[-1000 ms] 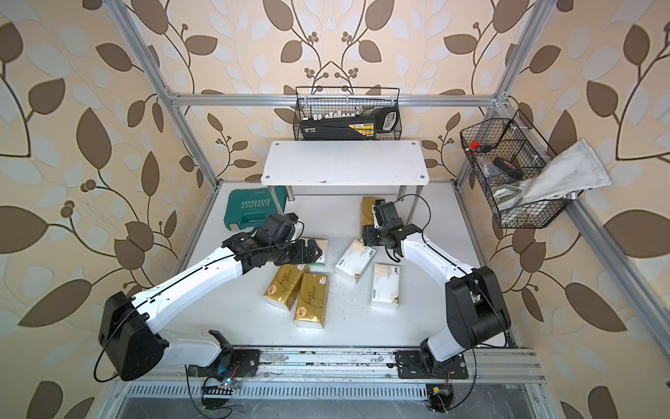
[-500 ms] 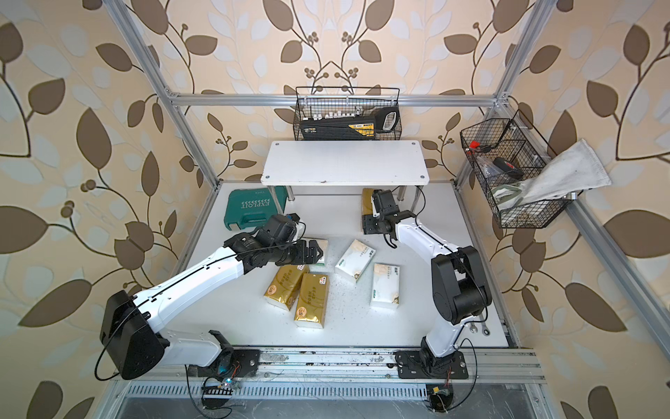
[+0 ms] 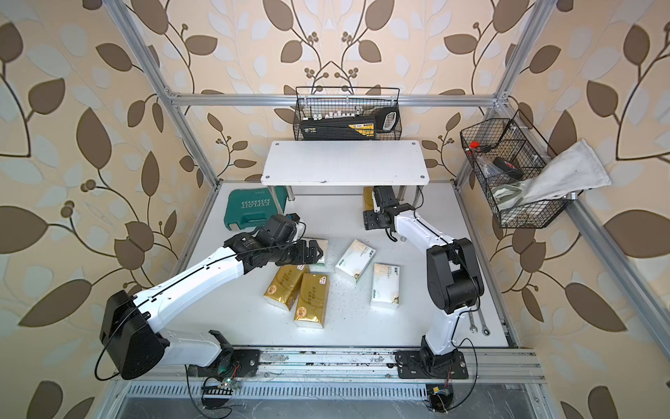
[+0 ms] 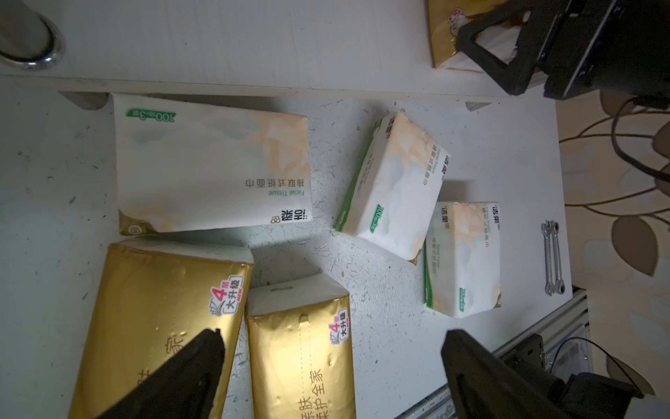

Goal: Place the tissue boxes on the shelf by color
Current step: Place a box of tissues on the shelf.

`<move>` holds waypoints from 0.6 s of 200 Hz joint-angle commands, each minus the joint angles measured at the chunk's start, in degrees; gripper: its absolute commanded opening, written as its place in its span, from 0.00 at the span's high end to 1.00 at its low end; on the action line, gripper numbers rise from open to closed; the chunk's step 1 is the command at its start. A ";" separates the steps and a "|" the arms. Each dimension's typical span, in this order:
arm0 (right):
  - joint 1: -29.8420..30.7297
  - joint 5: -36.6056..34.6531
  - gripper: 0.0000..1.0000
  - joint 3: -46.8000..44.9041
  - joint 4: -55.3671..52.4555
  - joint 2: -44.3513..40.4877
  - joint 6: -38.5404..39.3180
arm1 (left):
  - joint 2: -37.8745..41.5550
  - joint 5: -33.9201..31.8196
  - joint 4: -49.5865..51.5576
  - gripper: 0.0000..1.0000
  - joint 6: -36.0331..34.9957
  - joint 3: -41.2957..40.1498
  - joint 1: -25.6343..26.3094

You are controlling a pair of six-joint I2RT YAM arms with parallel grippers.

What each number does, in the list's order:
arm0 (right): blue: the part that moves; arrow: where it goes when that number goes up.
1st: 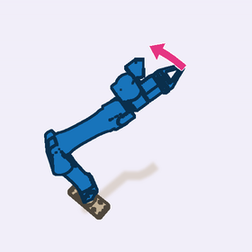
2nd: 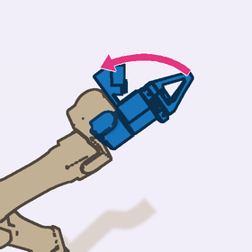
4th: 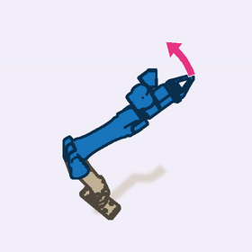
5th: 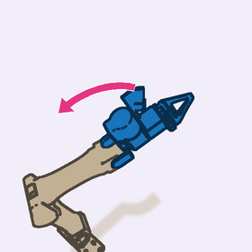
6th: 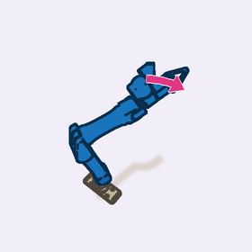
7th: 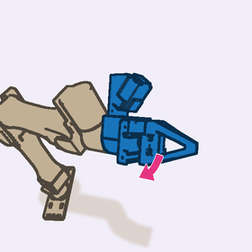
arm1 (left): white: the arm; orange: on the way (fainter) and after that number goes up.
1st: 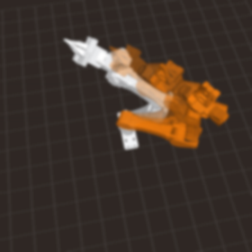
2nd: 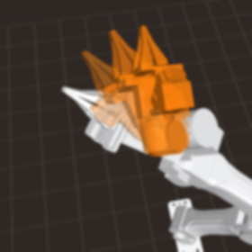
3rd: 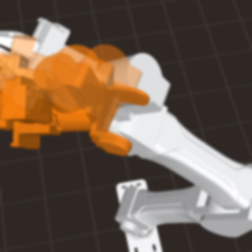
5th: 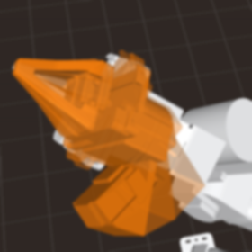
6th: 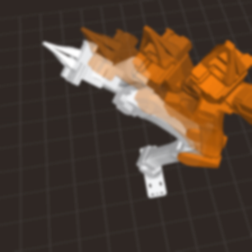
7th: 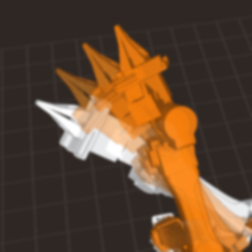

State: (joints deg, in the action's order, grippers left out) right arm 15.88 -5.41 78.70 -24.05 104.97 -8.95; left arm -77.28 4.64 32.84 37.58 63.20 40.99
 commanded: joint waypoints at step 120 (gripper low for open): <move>-0.44 2.61 0.01 -6.69 -0.88 -8.90 -5.04 | -0.16 -0.67 -1.99 0.01 0.57 -0.45 1.55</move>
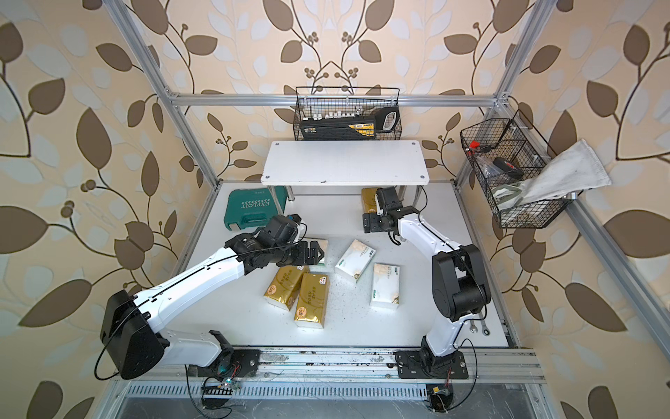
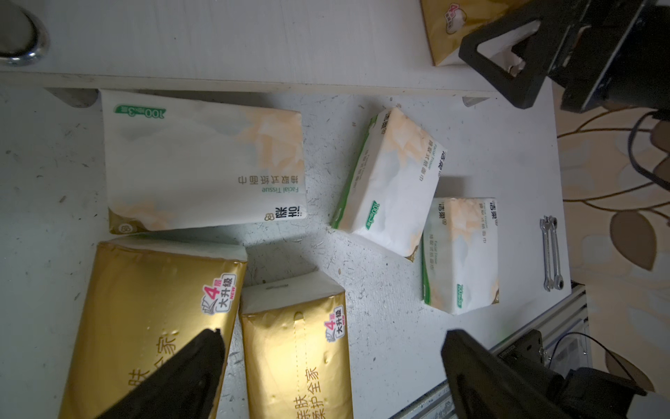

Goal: Place the tissue boxes on the shelf by color
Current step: Place a box of tissues on the shelf.

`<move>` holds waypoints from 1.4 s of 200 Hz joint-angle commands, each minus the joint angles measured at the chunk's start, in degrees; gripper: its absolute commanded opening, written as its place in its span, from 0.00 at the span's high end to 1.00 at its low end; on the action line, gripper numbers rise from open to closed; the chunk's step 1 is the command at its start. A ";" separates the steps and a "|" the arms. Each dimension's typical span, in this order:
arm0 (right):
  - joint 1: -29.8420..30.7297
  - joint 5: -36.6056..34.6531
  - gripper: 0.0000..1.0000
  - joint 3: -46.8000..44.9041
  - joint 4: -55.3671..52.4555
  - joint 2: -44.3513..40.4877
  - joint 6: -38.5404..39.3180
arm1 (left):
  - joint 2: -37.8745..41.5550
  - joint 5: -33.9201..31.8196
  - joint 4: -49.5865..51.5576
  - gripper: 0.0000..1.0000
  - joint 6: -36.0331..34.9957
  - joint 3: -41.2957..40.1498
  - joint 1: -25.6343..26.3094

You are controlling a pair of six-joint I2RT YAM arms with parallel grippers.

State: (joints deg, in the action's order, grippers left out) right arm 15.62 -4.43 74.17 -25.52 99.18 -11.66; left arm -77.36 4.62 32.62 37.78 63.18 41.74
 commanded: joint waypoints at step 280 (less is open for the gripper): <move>-0.23 -0.43 0.01 -2.61 6.16 0.42 -4.95 | -0.15 -1.74 -0.80 0.01 0.10 -0.49 1.15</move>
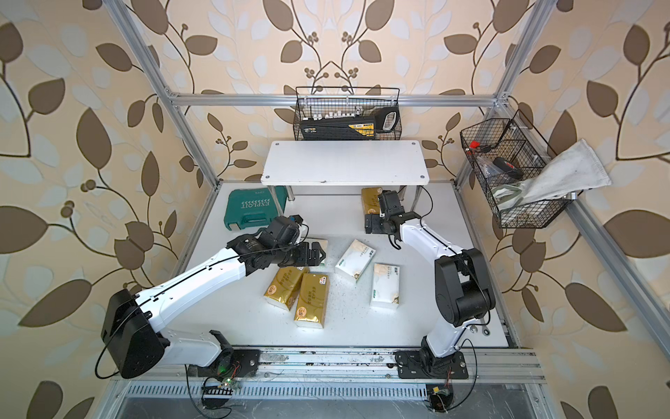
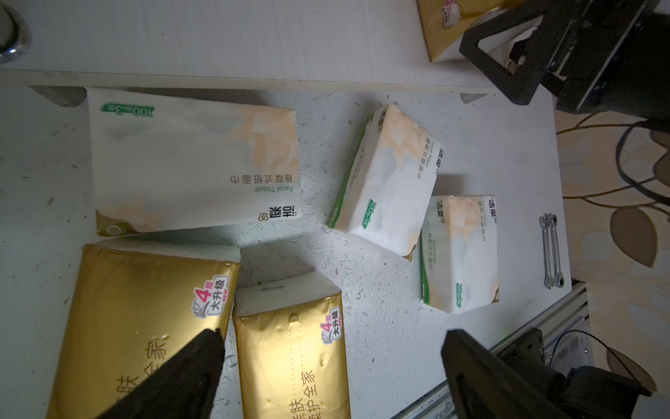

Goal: Place the tissue boxes on the shelf by color
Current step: Place a box of tissues on the shelf.

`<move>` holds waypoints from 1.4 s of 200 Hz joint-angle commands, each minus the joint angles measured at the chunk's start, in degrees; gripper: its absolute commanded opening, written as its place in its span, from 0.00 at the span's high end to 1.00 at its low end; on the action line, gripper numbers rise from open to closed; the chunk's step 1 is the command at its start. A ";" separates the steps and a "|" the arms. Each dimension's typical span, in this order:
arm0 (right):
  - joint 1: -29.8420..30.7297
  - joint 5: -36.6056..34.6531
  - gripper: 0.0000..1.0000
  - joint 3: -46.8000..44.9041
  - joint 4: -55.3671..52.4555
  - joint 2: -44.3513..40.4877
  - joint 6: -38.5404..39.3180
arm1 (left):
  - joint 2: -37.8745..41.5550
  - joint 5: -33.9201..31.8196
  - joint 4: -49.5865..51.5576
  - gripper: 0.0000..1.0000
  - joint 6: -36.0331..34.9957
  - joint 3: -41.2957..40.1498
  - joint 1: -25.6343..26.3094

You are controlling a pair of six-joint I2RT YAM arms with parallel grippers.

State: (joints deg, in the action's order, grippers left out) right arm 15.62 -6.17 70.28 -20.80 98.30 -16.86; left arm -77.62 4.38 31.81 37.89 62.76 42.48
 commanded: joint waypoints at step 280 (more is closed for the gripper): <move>31.49 -3.84 0.01 -23.41 -7.54 -34.53 -16.25 | 10.51 -9.37 5.44 0.01 10.93 -11.04 13.60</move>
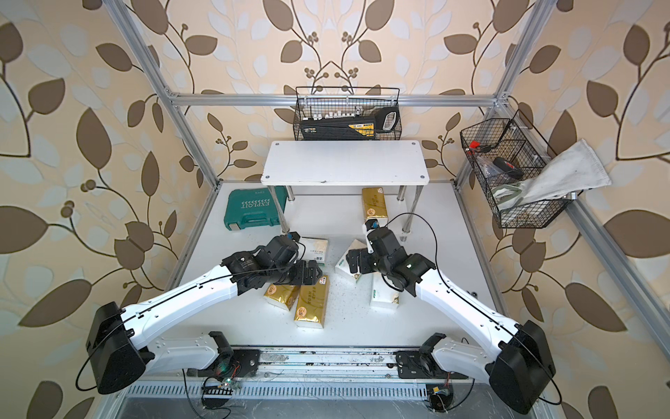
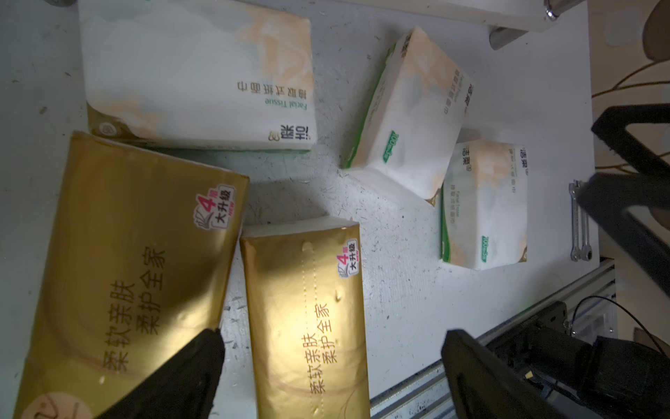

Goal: Place the tissue boxes on the shelf by color
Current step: Place a box of tissues on the shelf, then pick up the box of tissues from the center of the board.

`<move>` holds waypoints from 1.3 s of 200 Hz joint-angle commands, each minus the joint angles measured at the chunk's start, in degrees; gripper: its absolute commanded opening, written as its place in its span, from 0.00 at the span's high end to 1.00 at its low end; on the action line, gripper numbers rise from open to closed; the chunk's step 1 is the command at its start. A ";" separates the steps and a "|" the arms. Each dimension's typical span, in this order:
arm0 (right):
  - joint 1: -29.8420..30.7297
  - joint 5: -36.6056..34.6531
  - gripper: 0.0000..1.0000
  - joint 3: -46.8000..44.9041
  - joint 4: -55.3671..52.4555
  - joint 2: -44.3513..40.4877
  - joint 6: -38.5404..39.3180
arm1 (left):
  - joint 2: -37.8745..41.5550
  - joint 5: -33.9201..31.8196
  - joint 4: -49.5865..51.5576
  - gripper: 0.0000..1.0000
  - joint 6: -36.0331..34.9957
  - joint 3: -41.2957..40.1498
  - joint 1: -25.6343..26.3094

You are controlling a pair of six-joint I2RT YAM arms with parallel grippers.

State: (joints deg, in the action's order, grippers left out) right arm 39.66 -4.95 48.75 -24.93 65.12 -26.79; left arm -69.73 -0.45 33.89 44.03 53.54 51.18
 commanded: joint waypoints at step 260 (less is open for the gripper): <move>17.21 -17.84 0.01 -1.62 -24.03 -15.05 -15.93 | -14.83 -16.86 -3.54 0.01 20.19 -9.19 24.05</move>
State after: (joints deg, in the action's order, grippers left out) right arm 57.08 -22.09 47.20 -47.53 50.37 -42.83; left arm -84.77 -15.00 30.89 63.20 44.75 74.72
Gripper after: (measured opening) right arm 0.989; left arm 0.990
